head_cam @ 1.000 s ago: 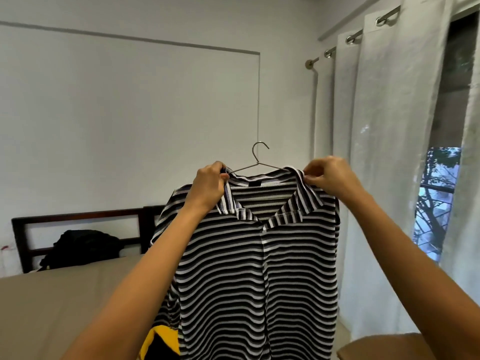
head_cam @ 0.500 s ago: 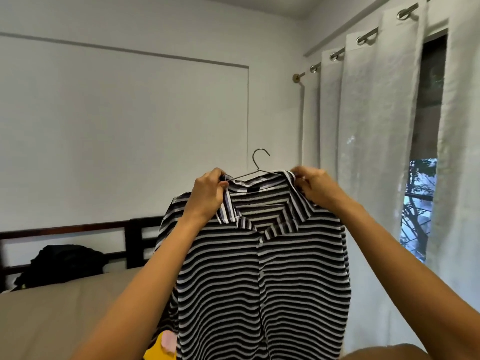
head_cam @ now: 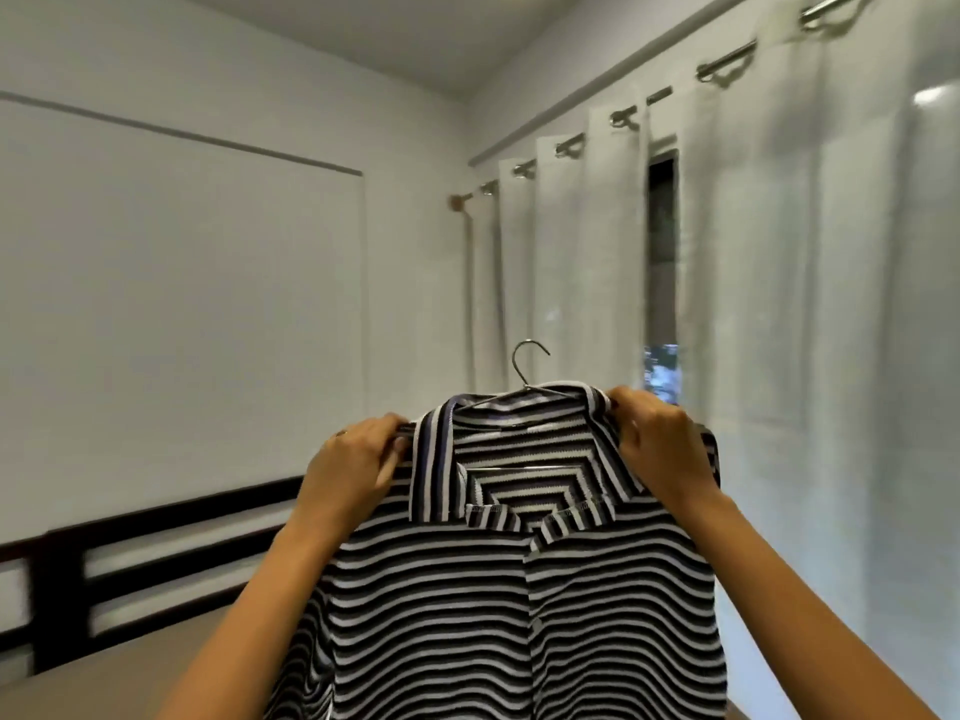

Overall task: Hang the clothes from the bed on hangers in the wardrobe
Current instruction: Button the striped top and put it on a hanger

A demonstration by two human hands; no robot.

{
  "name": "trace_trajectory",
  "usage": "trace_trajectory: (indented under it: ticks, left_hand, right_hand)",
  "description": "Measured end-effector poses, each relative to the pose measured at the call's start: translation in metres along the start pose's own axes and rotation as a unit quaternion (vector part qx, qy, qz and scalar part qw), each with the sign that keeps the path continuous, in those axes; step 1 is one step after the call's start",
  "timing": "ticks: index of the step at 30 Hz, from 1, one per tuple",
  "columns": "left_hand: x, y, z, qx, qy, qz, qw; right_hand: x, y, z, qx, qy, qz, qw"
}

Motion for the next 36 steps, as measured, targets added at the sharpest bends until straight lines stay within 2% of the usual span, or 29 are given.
trace_trajectory:
  ticks: [6, 11, 15, 19, 22, 27, 29, 31, 33, 36]
  left_hand:
    - [-0.048, 0.110, -0.054, 0.155, -0.001, -0.132, 0.979]
    - [-0.071, 0.243, -0.105, 0.252, -0.034, -0.238, 0.937]
    - [-0.078, 0.349, -0.123, 0.310, -0.032, -0.302, 0.901]
    - [-0.084, 0.471, -0.137, 0.409, -0.042, -0.311, 0.857]
    - [-0.090, 0.553, -0.139, 0.484, -0.040, -0.294, 0.823]
    - [-0.098, 0.681, -0.125, 0.545, 0.001, -0.326, 0.772]
    - [-0.101, 0.731, -0.123, 0.570, 0.002, -0.336, 0.750]
    - [-0.104, 0.783, -0.125, 0.597, -0.007, -0.344, 0.725]
    - [-0.106, 0.835, -0.127, 0.619, -0.011, -0.358, 0.698]
    - [-0.110, 0.913, -0.130, 0.635, -0.014, -0.394, 0.665]
  right_hand:
    - [0.056, 0.049, 0.113, 0.120, 0.027, -0.085, 0.989]
    - [0.118, 0.096, 0.215, 0.230, 0.032, -0.166, 0.958]
    - [0.156, 0.122, 0.291, 0.294, 0.043, -0.192, 0.935]
    - [0.195, 0.150, 0.387, 0.388, 0.058, -0.207, 0.896]
    - [0.215, 0.169, 0.452, 0.441, 0.041, -0.217, 0.870]
    - [0.243, 0.191, 0.550, 0.502, -0.001, -0.234, 0.833]
    - [0.254, 0.198, 0.582, 0.533, -0.030, -0.249, 0.808]
    - [0.265, 0.206, 0.613, 0.593, -0.055, -0.253, 0.762]
    - [0.273, 0.214, 0.643, 0.650, -0.058, -0.248, 0.715]
    - [0.285, 0.224, 0.675, 0.712, -0.060, -0.217, 0.666]
Point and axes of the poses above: each hand's wrist, its own x-axis away from the middle knuckle, its own z-axis out of the back of the hand, y = z × x, the point moved 9 cm from there along -x, towards the middle knuckle, and after that the axes turned 9 degrees about -y, right-handed, at the moved point
